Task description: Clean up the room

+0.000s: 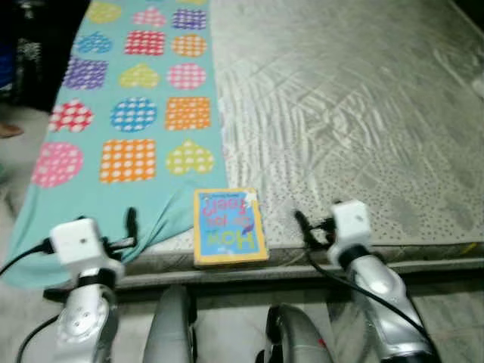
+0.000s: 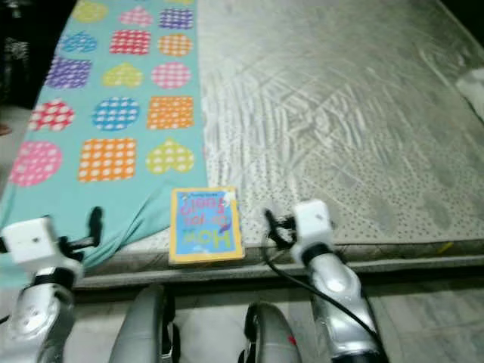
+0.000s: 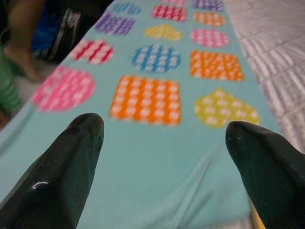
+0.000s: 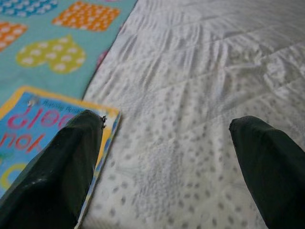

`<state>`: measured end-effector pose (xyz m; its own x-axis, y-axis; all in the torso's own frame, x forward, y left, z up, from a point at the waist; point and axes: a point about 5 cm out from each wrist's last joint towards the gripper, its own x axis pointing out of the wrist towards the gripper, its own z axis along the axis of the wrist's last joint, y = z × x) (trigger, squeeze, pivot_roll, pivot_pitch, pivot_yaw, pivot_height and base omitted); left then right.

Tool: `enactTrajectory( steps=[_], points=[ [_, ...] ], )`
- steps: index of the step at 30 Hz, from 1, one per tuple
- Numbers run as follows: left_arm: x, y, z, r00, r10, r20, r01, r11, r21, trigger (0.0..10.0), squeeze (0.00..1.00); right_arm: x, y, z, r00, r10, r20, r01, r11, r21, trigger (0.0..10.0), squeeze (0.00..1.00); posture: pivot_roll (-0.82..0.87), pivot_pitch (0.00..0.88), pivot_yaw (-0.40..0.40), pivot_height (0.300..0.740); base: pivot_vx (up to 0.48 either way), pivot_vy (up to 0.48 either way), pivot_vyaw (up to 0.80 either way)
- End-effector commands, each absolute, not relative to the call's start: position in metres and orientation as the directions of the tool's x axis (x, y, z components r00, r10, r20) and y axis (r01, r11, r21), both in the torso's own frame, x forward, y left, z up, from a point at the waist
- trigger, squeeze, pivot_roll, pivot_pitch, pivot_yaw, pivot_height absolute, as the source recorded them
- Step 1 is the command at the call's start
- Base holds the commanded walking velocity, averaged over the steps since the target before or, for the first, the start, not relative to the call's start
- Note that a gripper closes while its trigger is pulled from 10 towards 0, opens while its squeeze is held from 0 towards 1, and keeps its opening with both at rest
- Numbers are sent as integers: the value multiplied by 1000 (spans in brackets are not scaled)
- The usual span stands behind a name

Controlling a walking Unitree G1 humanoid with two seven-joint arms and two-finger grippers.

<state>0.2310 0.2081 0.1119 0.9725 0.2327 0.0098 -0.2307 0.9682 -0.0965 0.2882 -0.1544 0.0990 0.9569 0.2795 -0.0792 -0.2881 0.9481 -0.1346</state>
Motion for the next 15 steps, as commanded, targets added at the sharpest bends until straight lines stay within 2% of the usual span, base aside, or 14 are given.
enactTrajectory(
  steps=[1, 3, 15],
  points=[
    [230, 200, 109, 979, 203, -3, -202, 973, -114, 10000, 0, 281, -171, 90, 967, 228, -118, -244, 959, -144, 10000, 0, 60, 259, -42, 615, 420, 0, 0],
    [230, 199, 108, 980, 200, -11, -200, 973, -116, 10000, 0, 281, -172, 90, 967, 227, -119, -243, 959, -144, 10000, 0, 59, 262, -42, 615, 354, 0, 0],
    [230, 199, 105, 977, 207, -45, -211, 967, -145, 10000, 0, 280, -171, 89, 963, 236, -127, -253, 957, -143, 10000, 0, 63, 268, -44, 615, 0, 0, 0]
  ],
)
